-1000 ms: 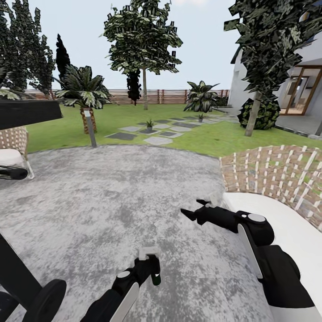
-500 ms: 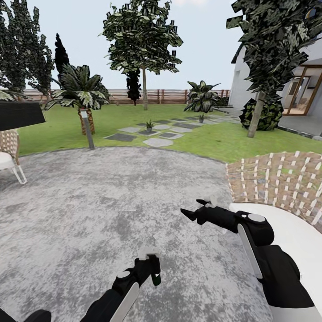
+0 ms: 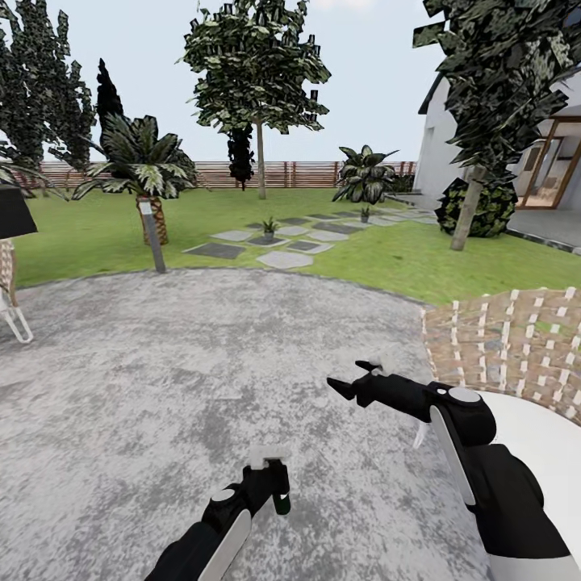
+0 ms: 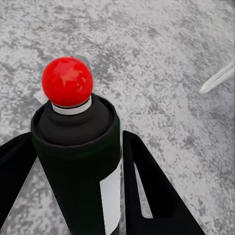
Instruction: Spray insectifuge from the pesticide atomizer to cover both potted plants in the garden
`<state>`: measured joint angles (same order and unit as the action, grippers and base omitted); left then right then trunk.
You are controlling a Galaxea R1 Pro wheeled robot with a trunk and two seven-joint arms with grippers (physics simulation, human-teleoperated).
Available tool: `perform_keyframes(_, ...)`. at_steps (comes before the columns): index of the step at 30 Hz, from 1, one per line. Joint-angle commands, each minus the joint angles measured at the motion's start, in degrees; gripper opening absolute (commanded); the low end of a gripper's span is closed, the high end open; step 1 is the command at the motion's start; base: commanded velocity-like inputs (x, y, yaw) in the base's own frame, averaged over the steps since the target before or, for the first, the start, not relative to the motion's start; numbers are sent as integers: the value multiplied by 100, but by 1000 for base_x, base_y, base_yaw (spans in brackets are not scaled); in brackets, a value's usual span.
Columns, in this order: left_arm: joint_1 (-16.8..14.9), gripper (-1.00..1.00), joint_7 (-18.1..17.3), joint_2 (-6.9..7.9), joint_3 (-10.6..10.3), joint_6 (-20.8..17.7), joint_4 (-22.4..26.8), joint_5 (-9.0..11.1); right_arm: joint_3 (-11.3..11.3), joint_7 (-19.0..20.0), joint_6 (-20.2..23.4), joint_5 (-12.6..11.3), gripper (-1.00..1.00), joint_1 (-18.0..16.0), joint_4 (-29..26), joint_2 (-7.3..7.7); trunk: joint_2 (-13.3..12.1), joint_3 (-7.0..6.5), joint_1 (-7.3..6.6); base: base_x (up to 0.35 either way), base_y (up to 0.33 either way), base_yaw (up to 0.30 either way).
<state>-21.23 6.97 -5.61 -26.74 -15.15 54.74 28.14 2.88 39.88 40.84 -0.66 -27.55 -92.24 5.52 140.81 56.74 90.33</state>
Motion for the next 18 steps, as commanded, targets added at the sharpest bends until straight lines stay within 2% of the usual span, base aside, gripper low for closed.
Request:
perform_keyframes(1, -4, -100, 59, 5, -16, -17, 10, 60, 2, -6, 31, -6, 100, 7, 26, 3, 2, 6, 2, 340, 0, 0)
perform_keyframes(12, -4, -100, 51, 11, -16, -14, 13, 48, 0, -47, 47, 67, 100, 58, 324, 14, 2, 6, 2, 340, 0, 0)
perform_keyframes(13, -4, -100, 39, 15, -16, -8, 11, 46, 7, -44, 72, 73, 100, 131, 600, -10, 2, 6, 2, 340, 0, 0)
perform_keyframes(18, -4, -100, 28, 14, -16, -6, 17, 58, 8, -45, 81, 75, 100, 242, 754, -20, 2, 6, 2, 340, 0, 0)
